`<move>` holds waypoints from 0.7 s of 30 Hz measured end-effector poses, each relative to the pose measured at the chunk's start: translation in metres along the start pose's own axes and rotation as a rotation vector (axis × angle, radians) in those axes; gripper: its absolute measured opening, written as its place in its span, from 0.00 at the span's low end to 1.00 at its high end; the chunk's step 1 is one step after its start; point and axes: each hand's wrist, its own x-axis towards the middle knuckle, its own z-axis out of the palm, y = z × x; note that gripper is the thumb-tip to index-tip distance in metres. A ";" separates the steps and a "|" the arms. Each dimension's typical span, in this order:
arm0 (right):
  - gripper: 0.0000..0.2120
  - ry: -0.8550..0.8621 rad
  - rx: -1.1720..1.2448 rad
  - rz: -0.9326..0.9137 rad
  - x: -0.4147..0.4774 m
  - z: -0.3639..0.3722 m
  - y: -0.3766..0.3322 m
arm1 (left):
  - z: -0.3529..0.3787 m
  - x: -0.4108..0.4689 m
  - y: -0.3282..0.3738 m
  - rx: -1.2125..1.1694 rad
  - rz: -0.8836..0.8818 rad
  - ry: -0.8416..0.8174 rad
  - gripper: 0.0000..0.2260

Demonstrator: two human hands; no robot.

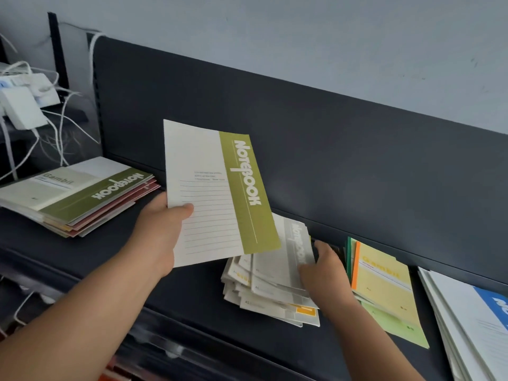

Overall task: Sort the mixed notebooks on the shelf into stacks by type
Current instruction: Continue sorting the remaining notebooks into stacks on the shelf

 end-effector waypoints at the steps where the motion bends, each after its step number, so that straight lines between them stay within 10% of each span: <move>1: 0.18 -0.016 0.020 -0.016 -0.002 -0.001 0.000 | 0.003 -0.002 -0.001 0.009 -0.010 -0.021 0.12; 9: 0.10 -0.190 0.683 0.071 -0.030 -0.029 -0.022 | 0.034 -0.023 -0.011 0.087 -0.049 -0.160 0.10; 21: 0.05 0.056 0.586 0.088 -0.036 -0.100 0.046 | 0.123 -0.064 -0.026 0.069 -0.083 -0.272 0.13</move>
